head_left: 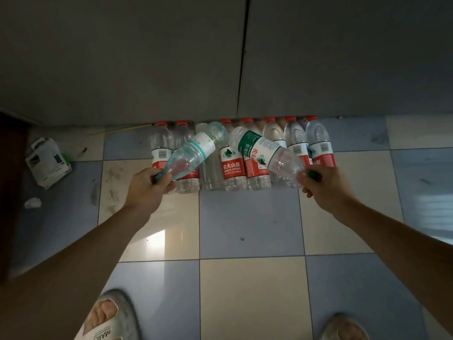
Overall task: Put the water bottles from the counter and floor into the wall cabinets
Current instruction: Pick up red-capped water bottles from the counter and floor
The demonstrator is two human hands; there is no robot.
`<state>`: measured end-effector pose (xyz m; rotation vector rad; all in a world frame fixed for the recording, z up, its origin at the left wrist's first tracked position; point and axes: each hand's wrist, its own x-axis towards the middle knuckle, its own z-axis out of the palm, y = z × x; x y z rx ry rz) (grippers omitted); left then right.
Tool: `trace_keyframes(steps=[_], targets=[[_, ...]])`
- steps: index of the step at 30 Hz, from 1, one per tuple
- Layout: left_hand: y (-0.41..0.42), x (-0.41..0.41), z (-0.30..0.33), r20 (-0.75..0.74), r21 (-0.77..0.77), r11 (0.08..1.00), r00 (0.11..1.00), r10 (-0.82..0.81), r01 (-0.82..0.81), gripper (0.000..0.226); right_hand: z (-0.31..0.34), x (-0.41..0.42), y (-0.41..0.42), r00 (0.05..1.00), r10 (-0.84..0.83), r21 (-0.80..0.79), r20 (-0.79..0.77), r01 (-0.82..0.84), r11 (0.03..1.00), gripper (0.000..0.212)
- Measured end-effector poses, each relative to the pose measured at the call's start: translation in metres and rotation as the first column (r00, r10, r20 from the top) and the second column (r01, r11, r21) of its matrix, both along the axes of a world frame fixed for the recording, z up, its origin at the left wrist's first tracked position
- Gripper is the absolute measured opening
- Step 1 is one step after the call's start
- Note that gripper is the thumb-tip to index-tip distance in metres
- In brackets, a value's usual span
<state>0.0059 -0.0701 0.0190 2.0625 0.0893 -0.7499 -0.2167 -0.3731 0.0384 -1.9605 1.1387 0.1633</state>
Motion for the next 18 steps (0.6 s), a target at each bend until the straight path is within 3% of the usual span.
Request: trace_keyframes(steps=[3, 8, 11, 18], targets=[[0.016, -0.01, 0.023, -0.032, 0.02, 0.999, 0.998, -0.05, 0.05, 0.016, 0.023, -0.017, 0.008, 1.0, 0.007, 0.037, -0.018, -0.007, 0.999, 0.005], [0.039, -0.026, 0.066, 0.041, 0.137, 0.951, 0.957, -0.286, 0.278, 0.02, 0.062, -0.059, 0.026, 0.985, 0.125, -0.011, -0.118, -0.127, 0.992, 0.019], [0.04, -0.035, 0.089, 0.122, 0.244, 0.867, 0.873, -0.472, 0.434, 0.021, 0.08, -0.077, 0.035, 0.969, 0.206, -0.037, -0.135, -0.212, 0.976, 0.017], [0.004, -0.067, 0.098, 0.154, 0.358, 0.669, 0.666, -0.73, 0.651, 0.021, 0.08, -0.058, 0.052, 0.922, 0.376, -0.154, -0.091, -0.387, 0.909, 0.013]])
